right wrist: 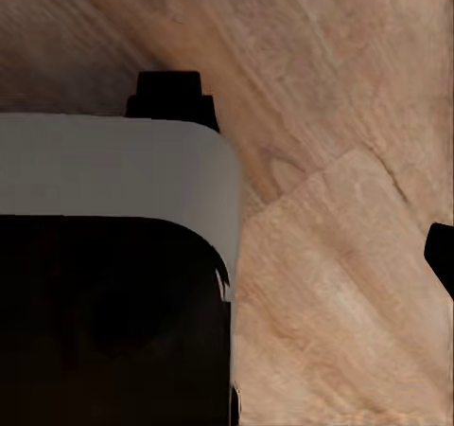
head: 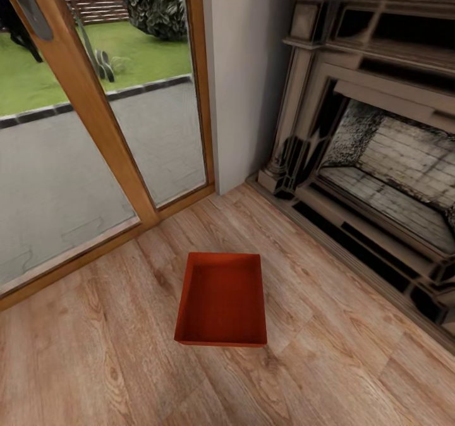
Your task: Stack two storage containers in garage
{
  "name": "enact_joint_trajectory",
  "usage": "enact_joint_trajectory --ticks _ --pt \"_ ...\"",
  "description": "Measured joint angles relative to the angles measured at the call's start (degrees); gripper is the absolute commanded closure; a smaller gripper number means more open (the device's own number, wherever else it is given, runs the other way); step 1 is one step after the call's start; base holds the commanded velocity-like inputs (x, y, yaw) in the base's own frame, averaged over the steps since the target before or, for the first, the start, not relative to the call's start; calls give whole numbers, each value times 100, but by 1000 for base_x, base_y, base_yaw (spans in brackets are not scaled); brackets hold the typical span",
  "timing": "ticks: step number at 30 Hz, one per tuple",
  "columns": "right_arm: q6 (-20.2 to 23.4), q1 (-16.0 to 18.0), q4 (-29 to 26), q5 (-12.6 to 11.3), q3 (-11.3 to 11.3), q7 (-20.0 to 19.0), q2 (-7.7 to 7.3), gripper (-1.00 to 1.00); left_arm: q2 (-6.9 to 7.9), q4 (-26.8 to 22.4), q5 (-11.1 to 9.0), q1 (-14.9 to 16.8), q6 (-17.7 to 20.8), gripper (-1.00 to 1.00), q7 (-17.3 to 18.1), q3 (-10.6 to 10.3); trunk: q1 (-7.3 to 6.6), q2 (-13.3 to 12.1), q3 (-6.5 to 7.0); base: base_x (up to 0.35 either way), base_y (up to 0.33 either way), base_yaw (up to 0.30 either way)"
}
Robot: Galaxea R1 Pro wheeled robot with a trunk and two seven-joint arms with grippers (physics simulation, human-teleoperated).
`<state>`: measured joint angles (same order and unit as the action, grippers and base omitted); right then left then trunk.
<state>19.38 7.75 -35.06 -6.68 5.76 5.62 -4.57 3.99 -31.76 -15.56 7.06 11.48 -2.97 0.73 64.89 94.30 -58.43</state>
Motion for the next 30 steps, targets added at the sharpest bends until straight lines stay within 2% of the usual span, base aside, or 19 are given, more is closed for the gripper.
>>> enact_joint_trajectory --ticks 2,5,9,10,11,16,20,23,24,26,27,29,30 --pt "355 337 -166 5 -123 34 -5 -100 2 -499 1 2 247 -100 -8 5 0 0 1 0 0 0" --pt "551 761 -238 5 -237 67 -3 -100 3 -995 2 75 510 -100 -11 8 0 0 1 0 0 0" --pt "616 1186 -255 19 -282 145 9 -100 -7 -1214 -3 353 808 -100 -12 9 0 0 0 0 0 0" --pt "600 1504 -184 23 -293 242 37 -100 -31 -1233 -10 666 1008 -100 -44 9 0 0 1 0 0 0" --pt "584 1675 -122 22 -294 261 50 -100 -45 -1237 -11 854 1046 -100 -88 9 0 0 1 0 0 0" --pt "422 2384 466 23 -293 287 169 -100 -201 -1195 -22 1427 1109 -100 -323 6 0 0 0 0 0 0" --pt "-210 3047 1349 40 -290 293 491 -100 -507 -698 -20 2258 1161 -100 -405 -10 0 0 0 0 0 0" --pt "-537 3224 1596 53 -288 297 752 -100 -722 -150 18 2891 1171 -100 -424 -15 0 0 0 0 0 0" --pt "-610 3255 1639 60 -285 297 853 -100 -812 64 78 3123 1156 -100 -429 -19 0 0 0 0 0 0" --pt "-664 3276 1666 71 -286 298 947 -100 -909 238 197 3305 1137 -100 -433 -21 0 0 0 0 0 0" --pt "-723 3288 1680 74 -287 298 1029 -100 -1002 348 353 3422 1120 -100 -437 -23 0 0 0 0 0 0" --pt "-961 3302 1696 66 -284 299 1180 -100 -1158 488 788 3548 1094 -100 -445 -23 0 0 0 0 0 0" --pt "-1053 3304 1706 64 -284 300 1210 -100 -1184 513 912 3566 1089 -100 -447 -21 0 0 -1 0 0 0"
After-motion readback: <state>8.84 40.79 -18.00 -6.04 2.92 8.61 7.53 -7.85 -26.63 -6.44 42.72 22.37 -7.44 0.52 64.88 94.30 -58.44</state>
